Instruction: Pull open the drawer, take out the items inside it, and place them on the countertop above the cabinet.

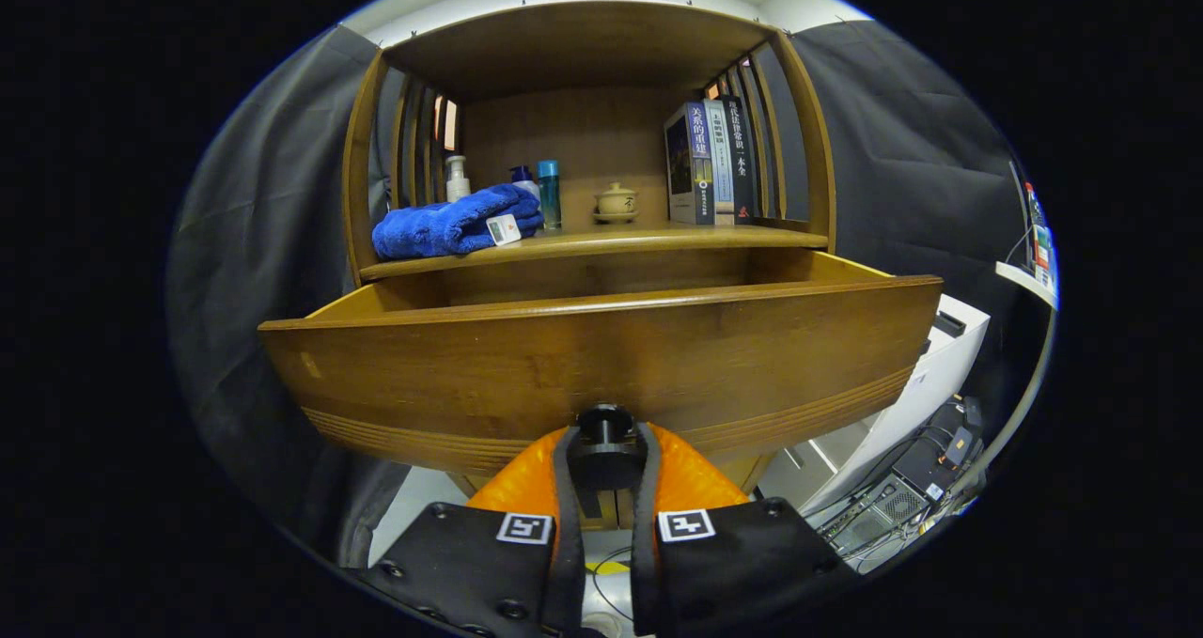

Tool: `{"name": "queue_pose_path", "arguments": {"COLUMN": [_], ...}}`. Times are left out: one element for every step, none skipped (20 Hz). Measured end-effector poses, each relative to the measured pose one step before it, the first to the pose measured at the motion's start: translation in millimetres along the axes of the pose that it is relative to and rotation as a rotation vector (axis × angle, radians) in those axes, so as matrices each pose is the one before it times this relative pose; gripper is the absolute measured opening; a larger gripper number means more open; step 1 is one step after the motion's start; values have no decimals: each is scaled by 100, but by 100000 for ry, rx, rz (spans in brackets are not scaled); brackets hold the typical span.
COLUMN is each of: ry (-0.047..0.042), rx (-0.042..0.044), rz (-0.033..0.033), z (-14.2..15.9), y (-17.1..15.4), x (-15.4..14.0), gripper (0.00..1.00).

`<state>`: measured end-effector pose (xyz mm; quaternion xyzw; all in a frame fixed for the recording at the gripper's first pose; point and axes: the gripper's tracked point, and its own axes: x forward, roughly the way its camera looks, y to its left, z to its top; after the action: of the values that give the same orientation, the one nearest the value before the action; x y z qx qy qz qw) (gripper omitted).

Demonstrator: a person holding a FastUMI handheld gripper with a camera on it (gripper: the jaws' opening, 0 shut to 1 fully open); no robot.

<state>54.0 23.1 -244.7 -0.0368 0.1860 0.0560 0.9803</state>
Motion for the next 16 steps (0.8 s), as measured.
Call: {"name": "queue_pose_path", "arguments": {"ry": [339,-110,433,263,232,533,615,936,733,423,974,486,1261,315,1333,-49], "rx": [-606,-659,-564,100,145,232,132,350,391,289,-214,-755,-1066,-442,6,50], "rz": [264,52,-56,-33,-91,47,-8,12,142,32,13,347,205,292,158,609], "z": [-262,-155,-311,-226,-150,-229,-220,-280,-154,-169,-254,-208,-369,-242,-263,-200], "y": [-1,-12,-42,27,46,40,-23,-33,74,39,-28,70,-9,11,36,132], "x": [-570,-448,-448,-526,-348,-408,-436,-304,-353,-317,-474,-351,-492,-276,-263,-388], "gripper": [28,28,28,28,28,28,28,28,28,28,28,28,28,28,28,28]}}
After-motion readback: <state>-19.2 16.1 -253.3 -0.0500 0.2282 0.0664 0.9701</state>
